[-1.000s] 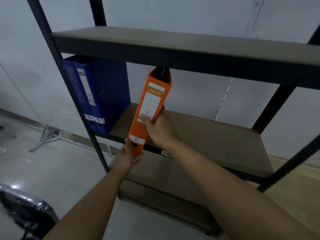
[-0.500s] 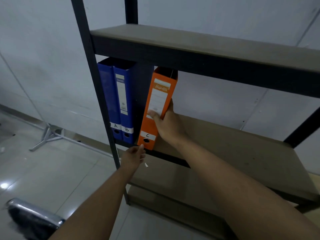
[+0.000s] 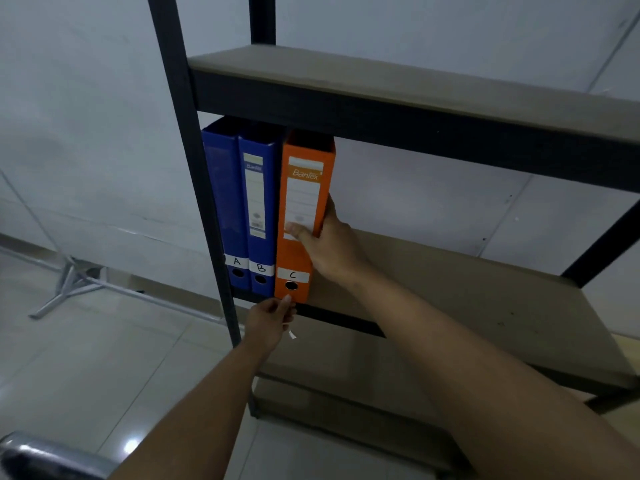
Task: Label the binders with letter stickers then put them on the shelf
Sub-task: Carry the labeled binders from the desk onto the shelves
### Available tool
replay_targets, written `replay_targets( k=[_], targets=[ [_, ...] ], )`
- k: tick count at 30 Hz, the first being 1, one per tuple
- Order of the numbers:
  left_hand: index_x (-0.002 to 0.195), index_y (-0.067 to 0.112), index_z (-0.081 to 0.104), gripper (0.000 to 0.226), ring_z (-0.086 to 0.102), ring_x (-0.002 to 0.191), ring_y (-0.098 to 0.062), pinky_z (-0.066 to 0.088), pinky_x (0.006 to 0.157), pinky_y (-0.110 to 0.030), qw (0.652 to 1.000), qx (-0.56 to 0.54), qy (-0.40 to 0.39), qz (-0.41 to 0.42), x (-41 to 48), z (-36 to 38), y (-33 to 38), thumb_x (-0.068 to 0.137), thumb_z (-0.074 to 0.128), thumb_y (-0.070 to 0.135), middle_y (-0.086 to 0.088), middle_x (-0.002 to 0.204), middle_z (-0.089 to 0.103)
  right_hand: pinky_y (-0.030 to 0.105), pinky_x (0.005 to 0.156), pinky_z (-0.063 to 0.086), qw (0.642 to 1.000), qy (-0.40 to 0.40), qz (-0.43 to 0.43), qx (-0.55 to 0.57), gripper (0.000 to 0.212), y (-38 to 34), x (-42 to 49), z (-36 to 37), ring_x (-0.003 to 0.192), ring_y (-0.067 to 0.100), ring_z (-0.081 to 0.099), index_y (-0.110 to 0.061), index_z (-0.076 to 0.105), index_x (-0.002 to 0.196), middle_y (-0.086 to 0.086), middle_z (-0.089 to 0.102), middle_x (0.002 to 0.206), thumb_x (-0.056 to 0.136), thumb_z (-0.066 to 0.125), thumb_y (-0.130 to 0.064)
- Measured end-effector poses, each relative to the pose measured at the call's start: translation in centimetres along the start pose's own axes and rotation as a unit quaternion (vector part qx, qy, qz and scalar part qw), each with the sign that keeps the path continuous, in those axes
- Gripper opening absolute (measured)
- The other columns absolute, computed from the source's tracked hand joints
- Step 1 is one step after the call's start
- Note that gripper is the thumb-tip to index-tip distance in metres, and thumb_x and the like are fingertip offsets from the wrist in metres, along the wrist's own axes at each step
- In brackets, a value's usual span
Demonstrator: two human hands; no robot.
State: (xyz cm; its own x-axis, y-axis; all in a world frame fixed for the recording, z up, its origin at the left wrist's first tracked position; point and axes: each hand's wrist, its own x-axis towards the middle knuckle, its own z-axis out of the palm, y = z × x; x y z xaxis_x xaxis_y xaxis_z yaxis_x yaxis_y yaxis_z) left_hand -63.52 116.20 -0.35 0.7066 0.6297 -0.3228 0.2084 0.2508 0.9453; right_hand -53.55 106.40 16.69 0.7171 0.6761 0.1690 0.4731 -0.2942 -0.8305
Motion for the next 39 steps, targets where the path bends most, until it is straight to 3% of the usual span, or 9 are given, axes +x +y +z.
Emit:
replay_targets(
  k=[3, 8, 15, 20, 28, 33, 36, 39],
  targets=[
    [0.116, -0.004, 0.067, 0.035, 0.068, 0.083, -0.015, 0.051, 0.069, -0.024, 1.0, -0.003, -0.01, -0.002, 0.2, -0.3, -0.1, 0.108, 0.057, 0.029, -0.009, 0.098, 0.073, 0.03, 0.09, 0.058, 1.0, 0.002, 0.003, -0.011, 0.074, -0.4, 0.1, 0.5, 0.136, 0.021, 0.064, -0.033, 0.018, 0.167, -0.004, 0.055, 0.159, 0.107, 0.06, -0.048],
    [0.124, -0.011, 0.062, 0.04, 0.066, 0.082, -0.016, 0.051, 0.069, -0.025, 0.999, -0.038, -0.028, -0.012, 0.4, -0.5, -0.3, 0.11, 0.054, 0.026, -0.01, 0.096, 0.07, 0.015, 0.075, 0.053, 1.0, 0.012, 0.009, -0.017, 0.074, -0.5, -0.2, 0.6, 0.133, 0.02, 0.066, -0.034, 0.018, 0.166, -0.004, 0.056, 0.157, 0.107, 0.059, -0.05],
    [0.119, 0.0, 0.064, 0.038, 0.067, 0.091, -0.021, 0.048, 0.071, -0.028, 0.999, -0.036, 0.002, -0.01, -0.1, 0.3, -0.5, 0.113, 0.046, 0.033, -0.01, 0.103, 0.071, 0.041, 0.098, 0.061, 1.0, 0.015, 0.018, -0.019, 0.078, -0.2, -0.9, 0.6, 0.14, 0.02, 0.061, -0.037, 0.02, 0.166, -0.007, 0.054, 0.159, 0.104, 0.065, -0.051],
    [0.116, 0.006, 0.066, 0.036, 0.067, 0.091, -0.018, 0.047, 0.071, -0.029, 0.999, -0.023, 0.027, -0.021, -0.3, 0.7, -0.3, 0.113, 0.043, 0.034, -0.01, 0.106, 0.072, 0.046, 0.104, 0.058, 0.999, 0.022, 0.027, -0.004, 0.07, -0.2, -1.7, 0.8, 0.145, 0.022, 0.056, -0.035, 0.027, 0.164, -0.005, 0.053, 0.159, 0.106, 0.066, -0.039],
    [0.112, 0.012, 0.067, 0.037, 0.066, 0.091, -0.018, 0.046, 0.07, -0.031, 0.998, 0.019, 0.054, -0.032, -0.6, 1.0, 0.2, 0.115, 0.039, 0.036, -0.006, 0.104, 0.073, 0.045, 0.105, 0.056, 0.999, -0.007, 0.036, 0.04, 0.079, -0.9, -2.7, -0.4, 0.147, 0.022, 0.052, -0.038, 0.013, 0.168, -0.002, 0.047, 0.165, 0.108, 0.064, -0.032],
    [0.113, 0.017, 0.066, 0.046, 0.065, 0.093, -0.018, 0.046, 0.07, -0.033, 0.994, 0.059, 0.044, -0.082, -1.8, 2.4, -0.5, 0.114, 0.031, 0.047, -0.001, 0.104, 0.072, 0.044, 0.108, 0.052, 0.993, 0.01, 0.096, 0.062, 0.092, 1.1, -5.2, -0.9, 0.15, 0.023, 0.049, -0.041, 0.001, 0.17, -0.001, 0.039, 0.17, 0.105, 0.068, -0.038],
    [0.109, 0.021, 0.066, 0.048, 0.067, 0.099, -0.02, 0.048, 0.075, -0.034, 0.991, 0.116, -0.009, -0.06, -3.1, 4.1, -1.7, 0.114, 0.029, 0.051, 0.001, 0.105, 0.072, 0.041, 0.113, 0.047, 0.99, 0.049, 0.13, 0.025, 0.089, 4.2, -7.2, -1.8, 0.147, 0.021, 0.05, -0.04, 0.008, 0.17, -0.002, 0.046, 0.165, 0.104, 0.069, -0.039],
    [0.111, 0.017, 0.068, 0.048, 0.066, 0.095, -0.017, 0.048, 0.074, -0.031, 0.987, 0.143, -0.05, -0.056, -4.7, 7.1, -2.4, 0.114, 0.032, 0.049, -0.001, 0.106, 0.073, 0.038, 0.113, 0.051, 0.982, 0.087, 0.164, 0.015, 0.078, 7.6, -9.6, -4.0, 0.137, 0.016, 0.056, -0.039, 0.022, 0.167, -0.005, 0.056, 0.152, 0.104, 0.068, -0.036]
  ],
)
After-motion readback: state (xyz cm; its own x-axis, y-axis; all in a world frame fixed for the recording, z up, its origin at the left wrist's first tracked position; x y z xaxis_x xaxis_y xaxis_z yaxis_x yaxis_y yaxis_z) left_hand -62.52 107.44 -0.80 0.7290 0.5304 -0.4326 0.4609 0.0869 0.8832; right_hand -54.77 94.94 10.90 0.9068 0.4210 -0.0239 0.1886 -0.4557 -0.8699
